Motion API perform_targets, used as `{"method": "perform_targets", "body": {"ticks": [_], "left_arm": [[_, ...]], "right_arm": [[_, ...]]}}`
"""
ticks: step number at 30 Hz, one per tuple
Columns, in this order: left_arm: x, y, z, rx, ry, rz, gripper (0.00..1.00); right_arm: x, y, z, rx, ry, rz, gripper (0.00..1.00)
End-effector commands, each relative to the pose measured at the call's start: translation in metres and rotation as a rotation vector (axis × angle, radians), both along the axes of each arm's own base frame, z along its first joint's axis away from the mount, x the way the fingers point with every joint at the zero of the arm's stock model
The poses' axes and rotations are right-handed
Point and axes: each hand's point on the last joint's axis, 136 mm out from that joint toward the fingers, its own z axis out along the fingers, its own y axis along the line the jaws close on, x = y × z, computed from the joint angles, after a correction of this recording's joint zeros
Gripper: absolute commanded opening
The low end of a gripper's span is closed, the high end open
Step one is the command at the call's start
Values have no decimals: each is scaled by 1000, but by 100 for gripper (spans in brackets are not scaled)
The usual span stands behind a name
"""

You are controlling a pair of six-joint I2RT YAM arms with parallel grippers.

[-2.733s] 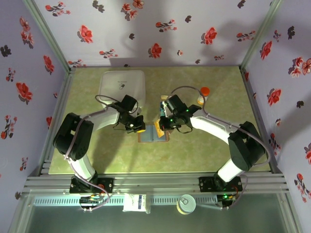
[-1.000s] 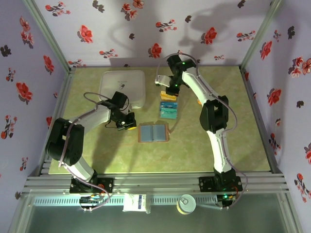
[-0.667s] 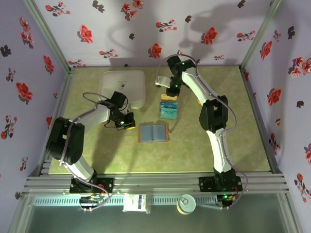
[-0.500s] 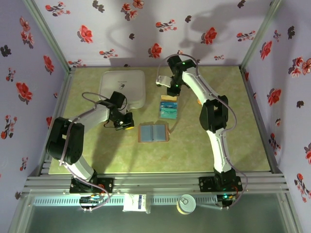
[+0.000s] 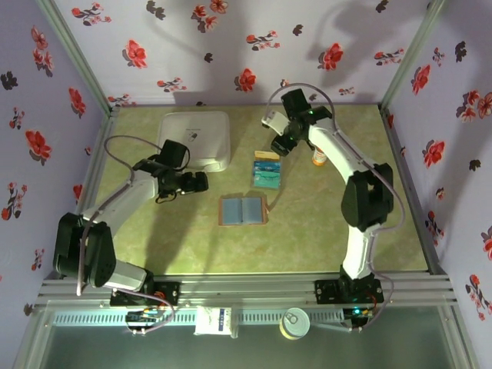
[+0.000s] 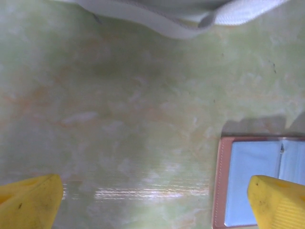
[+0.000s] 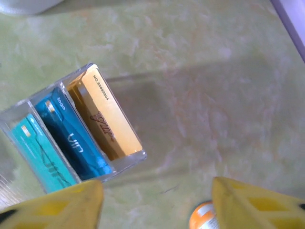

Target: Take the credit cards out of the card holder

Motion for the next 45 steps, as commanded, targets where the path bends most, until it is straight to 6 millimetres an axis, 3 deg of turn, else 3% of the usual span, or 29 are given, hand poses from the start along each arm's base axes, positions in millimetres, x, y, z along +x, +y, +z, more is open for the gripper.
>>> {"method": "perform_targets", "body": {"ticks": [1, 3, 12, 19, 26, 33, 40, 45], "left_arm": [[5, 20, 11, 90, -66, 24, 100], [8, 29, 13, 121, -90, 45, 100], [17, 75, 15, 308, -186, 156, 100], [24, 113, 33, 464, -399, 242, 100], [35, 148, 25, 520, -431, 330, 100], [53, 158, 21, 479, -551, 312, 100], [52, 171, 14, 377, -696, 325, 100], [53, 166, 14, 337, -826, 286, 100]], "right_arm": [[5, -9, 16, 92, -104, -143, 78], [-3, -16, 15, 119, -122, -182, 99], [-37, -63, -6, 169, -193, -385, 99], [-55, -123, -26, 247, -288, -609, 99], [-66, -174, -40, 359, -422, -793, 99], [-64, -193, -46, 406, -517, -860, 99], [-65, -215, -53, 460, -604, -944, 99], [-57, -204, -61, 536, -596, -909, 99]]}}
